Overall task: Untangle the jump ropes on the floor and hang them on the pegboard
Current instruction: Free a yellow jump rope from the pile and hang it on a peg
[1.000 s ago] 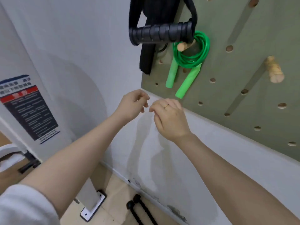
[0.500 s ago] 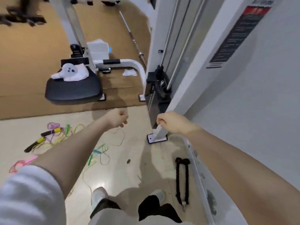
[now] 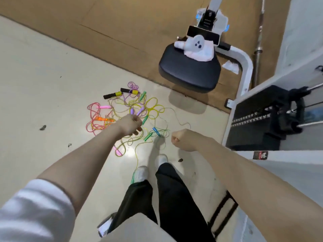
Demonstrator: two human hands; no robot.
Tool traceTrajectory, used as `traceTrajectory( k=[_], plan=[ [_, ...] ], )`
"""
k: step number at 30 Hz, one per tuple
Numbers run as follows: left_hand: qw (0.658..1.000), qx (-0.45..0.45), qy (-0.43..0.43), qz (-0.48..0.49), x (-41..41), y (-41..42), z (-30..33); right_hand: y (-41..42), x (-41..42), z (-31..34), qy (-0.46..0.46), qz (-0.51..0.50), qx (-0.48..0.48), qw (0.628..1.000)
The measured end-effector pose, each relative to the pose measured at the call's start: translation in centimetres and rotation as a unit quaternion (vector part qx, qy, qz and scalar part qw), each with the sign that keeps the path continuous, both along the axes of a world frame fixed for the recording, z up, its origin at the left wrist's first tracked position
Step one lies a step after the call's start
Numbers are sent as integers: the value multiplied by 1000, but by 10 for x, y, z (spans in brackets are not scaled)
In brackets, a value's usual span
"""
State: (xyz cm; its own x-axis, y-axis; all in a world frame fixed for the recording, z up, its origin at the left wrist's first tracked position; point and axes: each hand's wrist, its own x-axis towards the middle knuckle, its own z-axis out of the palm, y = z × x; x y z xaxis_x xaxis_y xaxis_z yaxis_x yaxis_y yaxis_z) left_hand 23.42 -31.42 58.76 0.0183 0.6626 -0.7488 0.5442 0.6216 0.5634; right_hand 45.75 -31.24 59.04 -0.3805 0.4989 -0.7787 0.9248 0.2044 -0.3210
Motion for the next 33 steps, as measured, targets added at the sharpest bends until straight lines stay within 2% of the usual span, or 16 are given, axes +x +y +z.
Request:
traceTrajectory(
  k=[5, 9, 15, 20, 23, 25, 28, 30, 31, 32, 33],
  plan=[
    [999, 17, -11, 50, -22, 16, -60, 54, -37, -72, -26, 53, 22, 998],
    [991, 8, -6, 135, -47, 12, -144, 61, -78, -167, -26, 100, 12, 995],
    [979, -33, 7, 201, -71, -35, -342, 25, -131, -381, 10, 197, -32, 980],
    [976, -47, 43, 210, -75, -78, -506, -12, -139, -562, -13, 269, -2, 963],
    [978, -41, 60, 195, -78, -91, -578, -15, -144, -636, -15, 299, 27, 954],
    [978, -38, 68, 192, -79, -92, -609, -8, -145, -667, -33, 322, 67, 944],
    [984, -25, 56, 170, -79, -81, -637, 3, -138, -691, -16, 346, 235, 908],
    [989, -19, 44, 142, -79, -69, -640, 8, -135, -690, 3, 369, 297, 881],
    [991, -13, 45, 122, -78, -63, -634, 13, -136, -684, 4, 375, 286, 882],
    [993, -1, 52, 104, -77, -55, -623, 19, -140, -679, 30, 351, 247, 903],
    [994, 13, 56, 94, -76, -47, -609, 28, -149, -663, 71, 276, 185, 941]
  ],
)
